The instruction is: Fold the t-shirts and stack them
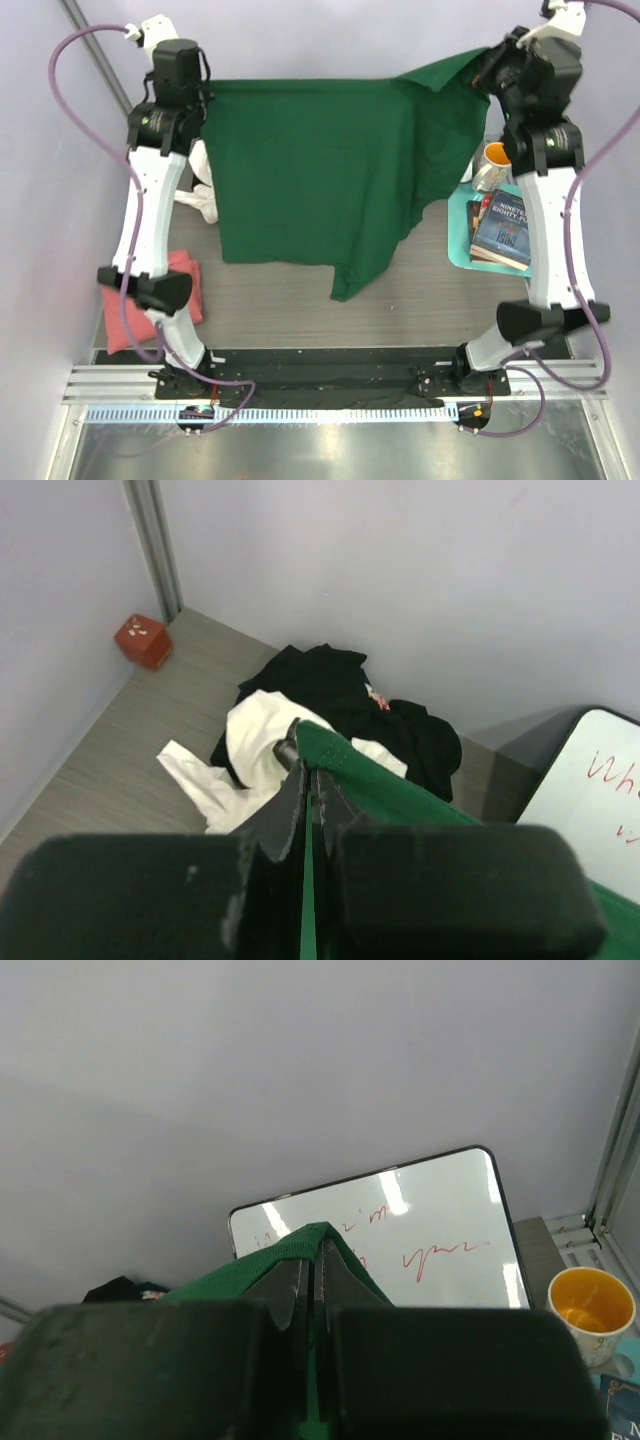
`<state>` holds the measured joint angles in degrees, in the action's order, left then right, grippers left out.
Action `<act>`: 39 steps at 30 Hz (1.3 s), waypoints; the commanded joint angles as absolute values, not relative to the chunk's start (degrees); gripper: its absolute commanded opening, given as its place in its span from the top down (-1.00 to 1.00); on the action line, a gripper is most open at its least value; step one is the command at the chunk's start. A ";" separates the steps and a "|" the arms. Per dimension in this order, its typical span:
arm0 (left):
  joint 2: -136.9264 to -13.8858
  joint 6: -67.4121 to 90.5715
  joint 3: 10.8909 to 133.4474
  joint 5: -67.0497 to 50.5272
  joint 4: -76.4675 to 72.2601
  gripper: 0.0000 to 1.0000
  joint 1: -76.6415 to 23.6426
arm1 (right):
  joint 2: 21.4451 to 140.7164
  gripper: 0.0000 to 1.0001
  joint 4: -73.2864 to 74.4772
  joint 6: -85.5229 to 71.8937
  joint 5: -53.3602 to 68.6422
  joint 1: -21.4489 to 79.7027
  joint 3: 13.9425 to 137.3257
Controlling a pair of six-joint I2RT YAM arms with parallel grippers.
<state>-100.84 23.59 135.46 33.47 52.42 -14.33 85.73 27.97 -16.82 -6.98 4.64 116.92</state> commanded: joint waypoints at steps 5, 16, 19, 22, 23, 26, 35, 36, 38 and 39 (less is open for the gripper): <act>-111.98 23.38 151.71 38.94 48.27 1.00 -12.74 | 103.35 0.98 26.54 -18.35 -8.54 0.80 141.75; -94.67 24.16 145.81 38.50 45.35 1.00 -12.74 | 94.42 0.98 22.76 -22.76 -3.34 -1.32 146.69; -89.24 24.43 144.59 38.58 46.14 1.00 -12.75 | 90.89 0.98 22.76 -22.42 -4.22 -1.67 145.38; -85.18 24.08 138.54 39.37 45.97 0.99 -12.74 | 85.53 0.99 22.85 -21.89 -6.14 -1.67 138.21; -84.82 24.43 134.34 38.94 46.84 0.99 -12.74 | 82.91 0.98 22.85 -22.15 -5.98 -1.67 135.38; -85.60 28.02 127.74 34.82 54.28 0.99 -12.74 | 79.82 0.98 25.74 -23.98 -4.40 -1.67 122.73; -77.41 32.44 90.35 29.68 44.03 1.00 -12.74 | 66.00 0.98 22.41 -22.24 -4.66 -1.67 83.23; -79.08 31.47 91.74 30.40 44.64 0.99 -12.74 | 67.05 0.98 22.67 -21.89 -4.48 -1.67 84.02; -83.03 30.68 99.29 31.20 47.89 1.00 -12.66 | 70.39 0.98 22.76 -22.41 -4.05 -1.67 87.00; -86.62 30.50 102.27 31.55 49.12 0.99 -12.66 | 71.27 0.98 22.76 -22.67 -3.78 -1.67 88.14</act>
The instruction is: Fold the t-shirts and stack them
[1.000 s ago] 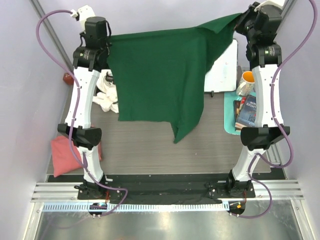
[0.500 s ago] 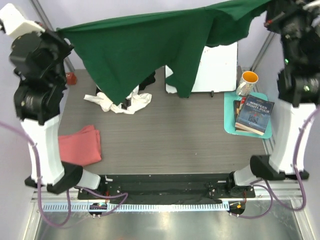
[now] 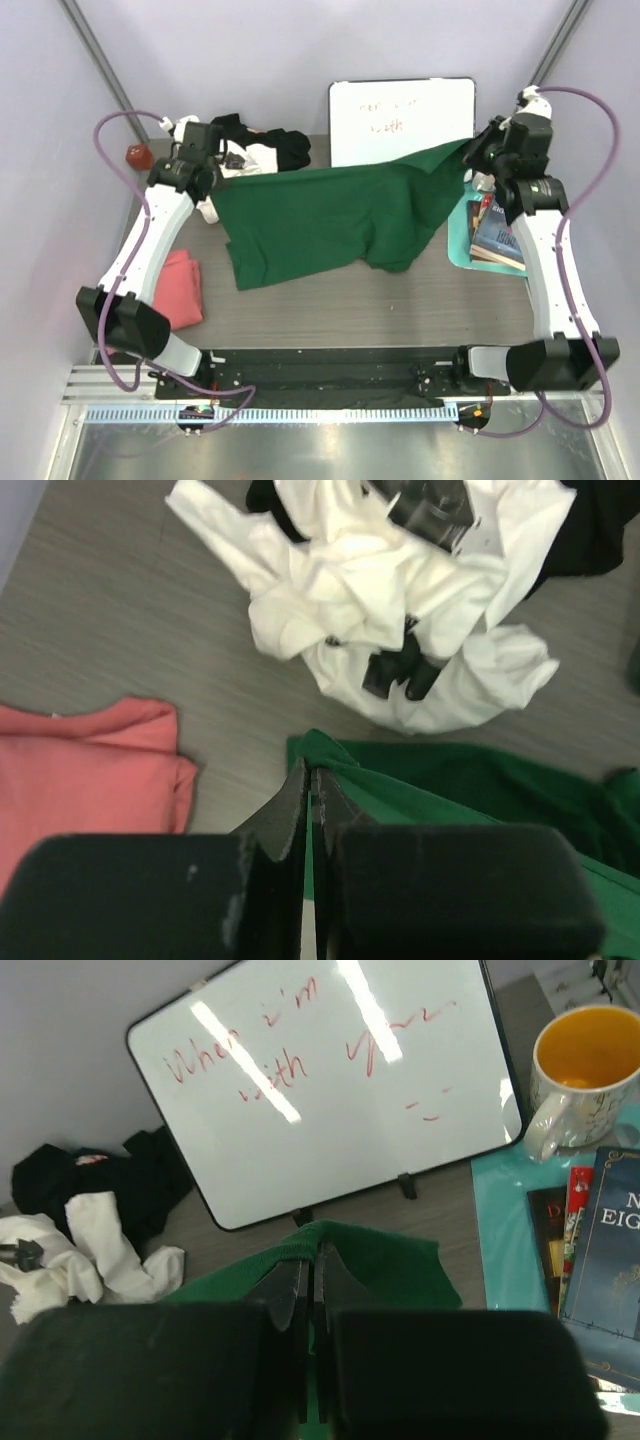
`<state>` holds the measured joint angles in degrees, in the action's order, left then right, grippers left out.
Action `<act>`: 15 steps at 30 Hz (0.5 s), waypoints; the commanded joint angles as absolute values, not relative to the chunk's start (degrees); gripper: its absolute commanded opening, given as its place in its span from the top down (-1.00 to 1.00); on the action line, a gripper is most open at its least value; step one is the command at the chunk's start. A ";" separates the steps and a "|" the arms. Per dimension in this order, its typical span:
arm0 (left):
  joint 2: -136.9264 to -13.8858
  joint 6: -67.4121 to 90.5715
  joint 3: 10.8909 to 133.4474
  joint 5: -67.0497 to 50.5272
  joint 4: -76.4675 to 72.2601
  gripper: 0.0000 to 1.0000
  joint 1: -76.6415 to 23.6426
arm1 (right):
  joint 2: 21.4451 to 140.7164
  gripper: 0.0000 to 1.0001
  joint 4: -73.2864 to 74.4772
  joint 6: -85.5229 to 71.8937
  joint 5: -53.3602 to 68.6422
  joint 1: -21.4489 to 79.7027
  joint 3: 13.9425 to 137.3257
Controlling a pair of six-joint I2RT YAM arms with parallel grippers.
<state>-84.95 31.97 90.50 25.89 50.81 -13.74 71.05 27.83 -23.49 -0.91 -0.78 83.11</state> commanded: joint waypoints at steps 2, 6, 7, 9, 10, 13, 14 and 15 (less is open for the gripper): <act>-89.81 29.89 109.40 31.82 50.36 0.99 -12.66 | 74.17 0.98 22.33 -22.76 -3.95 -1.67 91.22; -97.71 28.65 120.73 31.90 50.53 0.99 -12.57 | 80.32 0.98 21.97 -22.32 -4.31 -1.84 97.81; -102.35 28.57 128.24 31.90 52.54 0.99 -12.31 | 81.55 0.98 22.06 -22.59 -3.87 -2.02 101.30; -108.08 28.48 137.50 31.90 55.27 1.00 -11.95 | 86.47 0.98 22.50 -23.11 -3.34 -2.37 105.36; -113.33 28.48 145.90 31.56 56.94 0.99 -11.78 | 88.40 0.98 22.67 -23.46 -2.73 -2.72 109.64; -117.76 28.82 154.75 30.24 55.82 1.00 -11.08 | 96.04 0.98 23.90 -24.26 -1.23 -2.99 120.35; -117.43 29.26 154.25 29.97 54.59 1.00 -10.73 | 98.07 0.98 25.47 -24.26 -0.97 -3.08 123.63; -116.55 29.96 152.94 29.71 53.01 1.00 -10.64 | 102.18 0.98 26.01 -24.43 -0.79 -3.16 126.88</act>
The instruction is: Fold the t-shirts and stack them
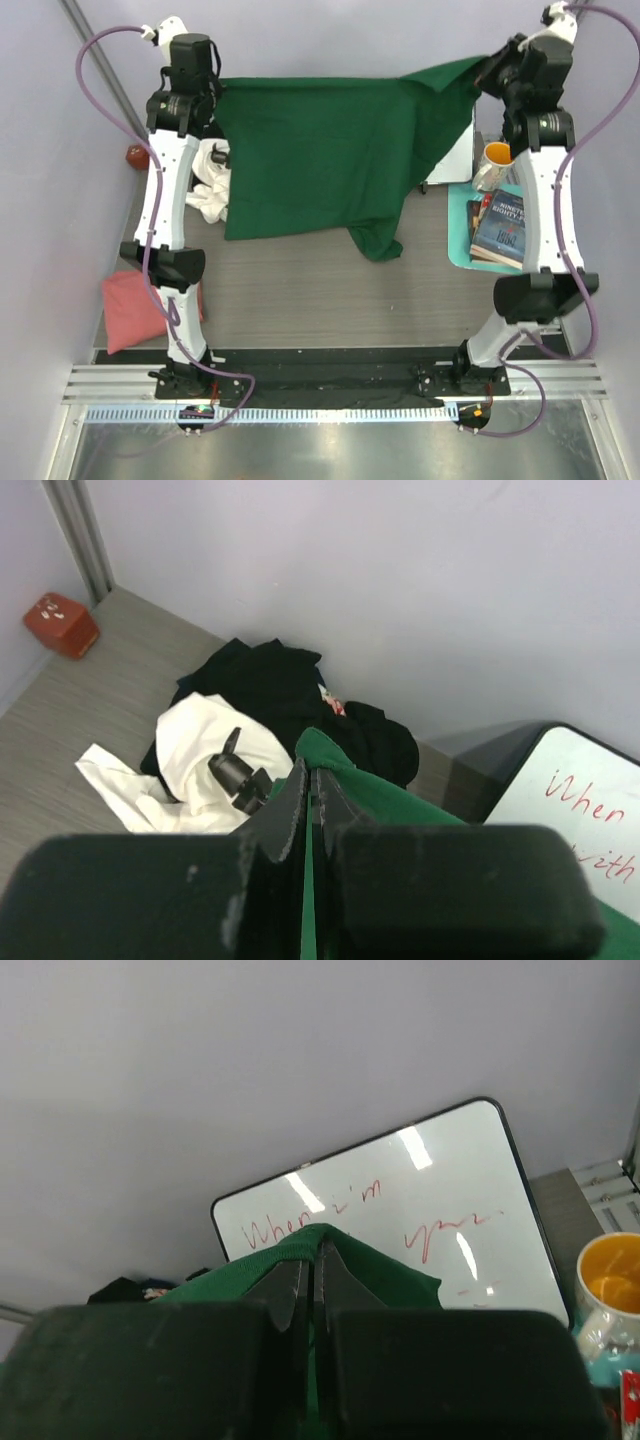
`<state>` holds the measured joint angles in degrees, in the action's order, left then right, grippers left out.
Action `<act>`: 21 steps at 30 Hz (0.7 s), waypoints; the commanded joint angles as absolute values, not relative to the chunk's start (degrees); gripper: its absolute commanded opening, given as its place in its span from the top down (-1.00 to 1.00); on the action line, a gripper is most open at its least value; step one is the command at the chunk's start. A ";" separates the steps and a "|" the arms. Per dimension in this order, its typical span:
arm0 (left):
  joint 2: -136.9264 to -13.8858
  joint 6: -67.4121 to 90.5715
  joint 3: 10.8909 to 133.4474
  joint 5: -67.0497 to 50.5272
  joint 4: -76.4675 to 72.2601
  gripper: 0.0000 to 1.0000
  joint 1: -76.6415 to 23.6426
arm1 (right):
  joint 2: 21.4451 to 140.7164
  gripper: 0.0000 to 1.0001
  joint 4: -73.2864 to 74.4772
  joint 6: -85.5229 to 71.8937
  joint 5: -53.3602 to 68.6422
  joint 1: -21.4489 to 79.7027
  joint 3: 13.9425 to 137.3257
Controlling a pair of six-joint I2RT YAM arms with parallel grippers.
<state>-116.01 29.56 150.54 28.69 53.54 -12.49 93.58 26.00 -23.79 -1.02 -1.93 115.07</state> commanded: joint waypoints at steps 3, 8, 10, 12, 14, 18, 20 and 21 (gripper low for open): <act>-114.00 30.50 147.14 28.92 48.08 0.99 -10.55 | 108.25 0.99 26.98 -25.13 1.93 -3.34 141.97; -114.70 29.53 150.20 27.60 47.99 0.99 -10.55 | 110.83 0.98 24.18 -28.30 3.86 -3.95 149.41; -113.91 29.53 150.91 26.90 47.64 1.00 -10.55 | 110.05 0.98 22.68 -29.27 5.09 -4.22 149.41; -112.34 29.71 150.91 25.32 46.68 0.99 -10.55 | 109.43 0.98 22.33 -29.62 5.71 -4.65 149.76; -111.10 29.88 150.91 24.17 46.14 0.99 -10.55 | 107.85 0.98 22.24 -30.40 6.67 -5.36 149.42; -108.20 30.15 150.12 22.76 46.75 1.00 -10.63 | 102.84 0.98 22.32 -30.59 8.78 -6.59 143.29; -106.27 29.71 148.37 23.11 47.28 0.99 -10.63 | 98.64 0.98 22.24 -29.27 8.79 -6.59 139.07; -105.39 29.53 145.40 23.29 47.55 1.00 -10.63 | 97.05 0.99 22.32 -28.75 8.70 -6.59 133.56</act>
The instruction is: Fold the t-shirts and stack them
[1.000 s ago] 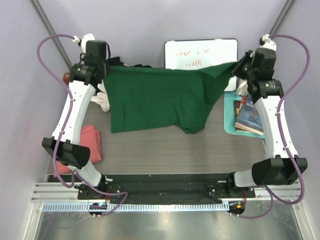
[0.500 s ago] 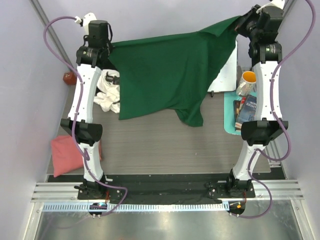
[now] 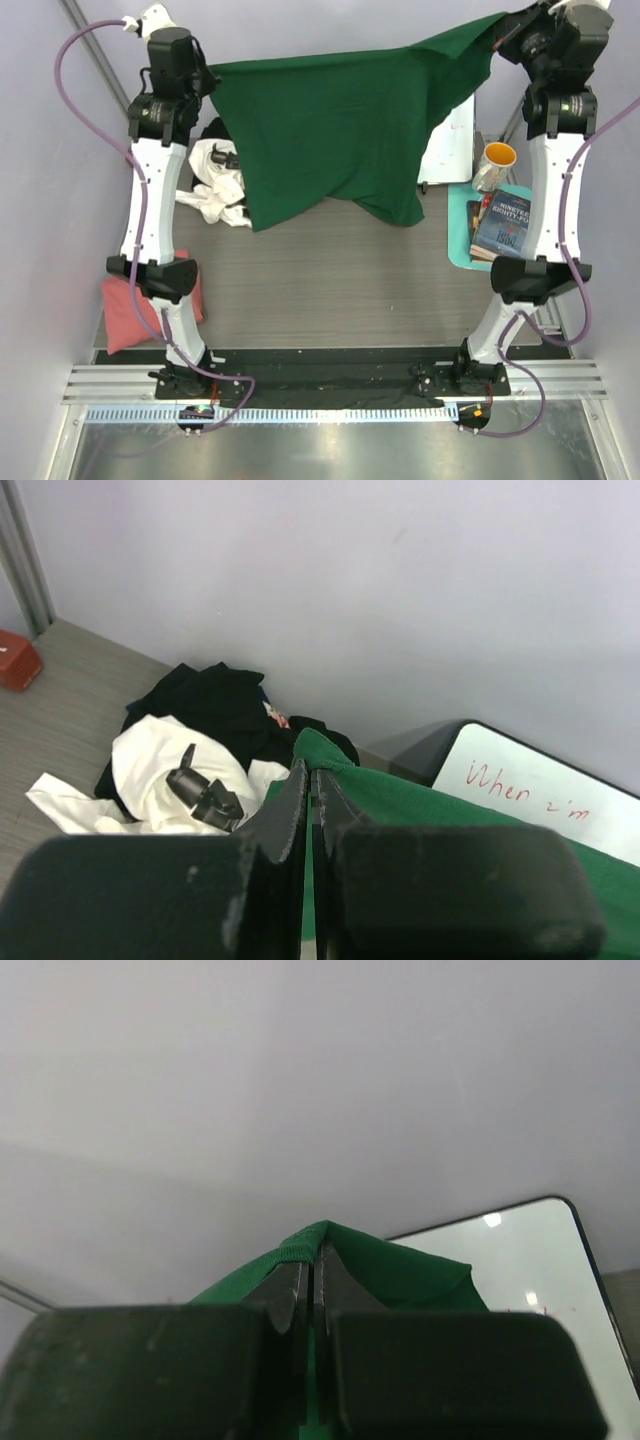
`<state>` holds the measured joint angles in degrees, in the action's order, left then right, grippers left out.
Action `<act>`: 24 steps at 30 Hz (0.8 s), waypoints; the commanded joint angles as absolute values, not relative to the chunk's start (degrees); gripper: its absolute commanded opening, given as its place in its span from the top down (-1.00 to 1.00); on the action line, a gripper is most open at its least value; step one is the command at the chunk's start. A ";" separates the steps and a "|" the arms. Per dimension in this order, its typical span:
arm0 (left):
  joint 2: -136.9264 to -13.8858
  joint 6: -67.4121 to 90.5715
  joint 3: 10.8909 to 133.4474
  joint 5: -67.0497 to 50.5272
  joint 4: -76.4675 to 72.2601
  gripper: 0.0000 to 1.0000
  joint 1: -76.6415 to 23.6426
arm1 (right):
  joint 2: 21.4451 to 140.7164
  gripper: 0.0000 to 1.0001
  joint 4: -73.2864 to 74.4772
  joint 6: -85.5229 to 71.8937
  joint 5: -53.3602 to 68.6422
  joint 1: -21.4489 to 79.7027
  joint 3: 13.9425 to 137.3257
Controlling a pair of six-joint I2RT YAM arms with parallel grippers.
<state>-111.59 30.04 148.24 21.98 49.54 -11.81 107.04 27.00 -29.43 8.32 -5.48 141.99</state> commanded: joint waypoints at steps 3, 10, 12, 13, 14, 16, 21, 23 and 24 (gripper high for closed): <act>-102.40 29.27 136.70 24.26 49.73 0.99 -10.63 | 90.46 0.98 23.29 -26.90 8.53 -6.59 120.04; -91.51 32.17 106.56 22.86 47.73 0.99 -10.63 | 76.48 0.98 23.82 -26.98 6.86 -6.59 90.64; -87.20 31.73 99.07 23.20 45.88 1.00 -10.72 | 71.40 0.98 25.13 -26.28 4.76 -6.59 85.01; -86.32 31.47 97.23 23.64 45.88 0.99 -10.64 | 68.93 0.98 25.40 -26.54 3.09 -6.59 82.99; -84.74 31.12 94.86 24.69 46.66 0.99 -10.72 | 66.91 0.98 25.40 -26.89 1.68 -6.59 79.14; -83.94 29.62 92.82 25.75 48.24 1.00 -10.64 | 60.75 0.99 25.93 -28.47 1.84 -6.50 75.69; -81.31 28.30 89.13 26.55 52.29 1.00 -10.72 | 54.24 0.98 34.86 -28.57 2.20 -6.42 71.02; -79.73 28.91 86.58 25.06 53.17 1.00 -10.72 | 52.22 0.98 37.95 -28.13 1.93 -6.50 70.58; -78.15 29.00 85.53 22.79 53.52 1.00 -10.72 | 51.42 0.98 40.67 -27.86 0.98 -6.42 70.23</act>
<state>-83.46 30.35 88.40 21.80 50.98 -11.55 54.52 34.89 -28.29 5.96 -5.82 70.67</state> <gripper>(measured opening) 0.005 0.032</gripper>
